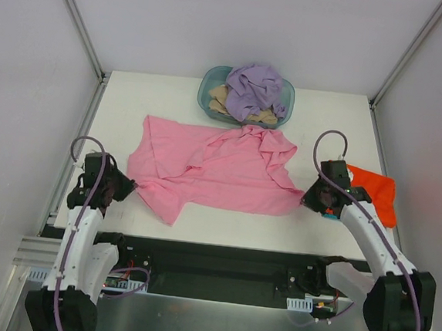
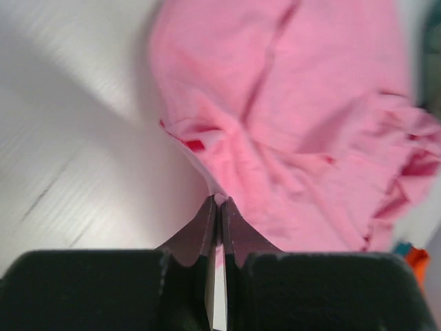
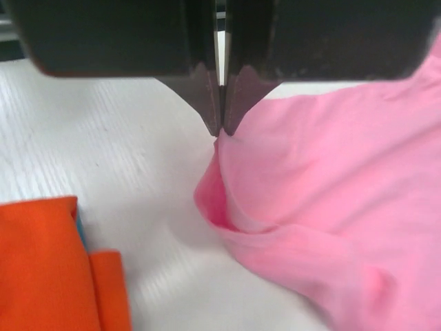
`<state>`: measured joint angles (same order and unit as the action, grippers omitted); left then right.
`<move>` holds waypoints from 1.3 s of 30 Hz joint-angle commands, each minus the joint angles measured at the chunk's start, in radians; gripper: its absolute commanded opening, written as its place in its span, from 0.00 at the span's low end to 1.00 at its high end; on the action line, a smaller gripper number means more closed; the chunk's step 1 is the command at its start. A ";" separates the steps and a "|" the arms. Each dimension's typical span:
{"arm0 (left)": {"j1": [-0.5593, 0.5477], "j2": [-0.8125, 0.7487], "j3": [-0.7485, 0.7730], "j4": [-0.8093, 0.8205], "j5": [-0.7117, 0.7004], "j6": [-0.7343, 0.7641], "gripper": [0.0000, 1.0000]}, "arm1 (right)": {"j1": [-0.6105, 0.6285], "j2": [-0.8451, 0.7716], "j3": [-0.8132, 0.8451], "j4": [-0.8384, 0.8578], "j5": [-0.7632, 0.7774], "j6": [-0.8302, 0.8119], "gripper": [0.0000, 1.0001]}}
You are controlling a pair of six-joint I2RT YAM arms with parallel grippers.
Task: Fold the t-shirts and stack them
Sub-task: Flatten out the tshirt
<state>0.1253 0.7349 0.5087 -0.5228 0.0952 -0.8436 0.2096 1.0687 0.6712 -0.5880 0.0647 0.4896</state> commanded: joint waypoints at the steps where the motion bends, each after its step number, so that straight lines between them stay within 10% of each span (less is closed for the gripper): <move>1: 0.000 -0.147 0.198 -0.003 0.106 0.026 0.00 | 0.005 -0.140 0.180 -0.067 0.044 -0.127 0.01; 24: -0.001 0.073 1.591 -0.019 -0.066 0.325 0.00 | 0.004 -0.401 1.132 -0.191 0.112 -0.451 0.01; 32: -0.001 0.164 1.843 -0.020 -0.066 0.367 0.00 | 0.005 -0.386 1.331 -0.263 0.098 -0.510 0.01; 39: -0.001 0.211 1.759 -0.005 -0.042 0.382 0.00 | 0.007 -0.339 1.240 -0.239 0.148 -0.508 0.01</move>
<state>0.1246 0.8425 2.3474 -0.5602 0.0624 -0.5007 0.2131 0.6571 1.9839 -0.8371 0.1577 0.0128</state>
